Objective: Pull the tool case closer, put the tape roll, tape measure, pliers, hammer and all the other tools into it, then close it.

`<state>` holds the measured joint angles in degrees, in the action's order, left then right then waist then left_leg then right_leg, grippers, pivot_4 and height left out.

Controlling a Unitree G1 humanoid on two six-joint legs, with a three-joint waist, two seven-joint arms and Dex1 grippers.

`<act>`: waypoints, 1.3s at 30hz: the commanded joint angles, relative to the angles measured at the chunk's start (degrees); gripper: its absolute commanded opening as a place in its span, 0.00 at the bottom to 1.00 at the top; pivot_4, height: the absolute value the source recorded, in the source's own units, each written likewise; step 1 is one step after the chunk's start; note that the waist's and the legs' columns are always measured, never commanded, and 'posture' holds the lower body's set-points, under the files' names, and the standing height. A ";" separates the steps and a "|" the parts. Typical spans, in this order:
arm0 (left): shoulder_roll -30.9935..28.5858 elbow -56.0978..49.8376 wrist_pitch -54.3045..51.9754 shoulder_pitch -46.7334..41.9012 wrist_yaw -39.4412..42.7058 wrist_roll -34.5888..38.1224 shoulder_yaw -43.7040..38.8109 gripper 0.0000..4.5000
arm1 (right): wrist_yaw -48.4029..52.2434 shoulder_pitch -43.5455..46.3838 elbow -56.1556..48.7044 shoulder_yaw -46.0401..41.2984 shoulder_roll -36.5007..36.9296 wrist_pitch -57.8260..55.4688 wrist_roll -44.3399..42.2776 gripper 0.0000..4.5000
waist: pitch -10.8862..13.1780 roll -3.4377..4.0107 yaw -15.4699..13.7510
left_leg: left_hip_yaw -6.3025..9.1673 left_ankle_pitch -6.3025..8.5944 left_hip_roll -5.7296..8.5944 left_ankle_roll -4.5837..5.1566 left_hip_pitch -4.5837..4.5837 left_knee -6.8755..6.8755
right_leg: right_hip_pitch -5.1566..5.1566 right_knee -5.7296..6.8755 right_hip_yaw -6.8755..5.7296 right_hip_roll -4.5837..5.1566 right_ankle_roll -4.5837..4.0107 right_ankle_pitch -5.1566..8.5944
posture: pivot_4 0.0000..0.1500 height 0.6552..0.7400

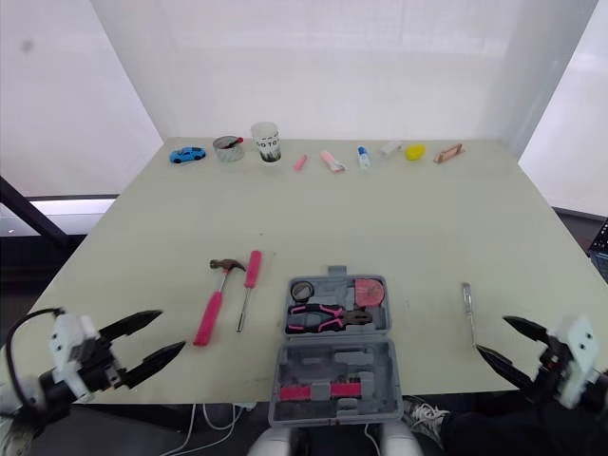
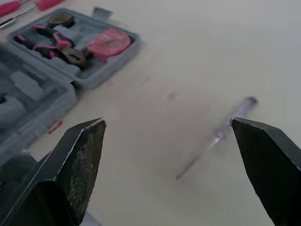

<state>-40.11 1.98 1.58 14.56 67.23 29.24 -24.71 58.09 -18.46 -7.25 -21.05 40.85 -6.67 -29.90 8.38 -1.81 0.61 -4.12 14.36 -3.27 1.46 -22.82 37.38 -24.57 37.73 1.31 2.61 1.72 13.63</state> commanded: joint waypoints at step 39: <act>-2.25 20.29 7.17 -24.73 14.86 -16.38 28.70 0.03 | 8.95 34.76 21.39 37.01 -4.24 7.66 26.35 0.00 | 0.08 0.00 0.20 | 0.05 -0.02 0.00 0.01 -0.01 0.17 | 0.01 0.25 0.02 -0.27 0.24 -0.15 | 1.00 1.00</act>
<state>-42.23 22.66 8.26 -9.98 81.55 12.78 3.75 66.63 16.57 15.27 15.49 36.77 0.33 -3.44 8.46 -1.81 0.81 -4.07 14.34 -3.28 1.47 -22.83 37.56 -24.56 37.98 1.33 2.34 1.96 13.47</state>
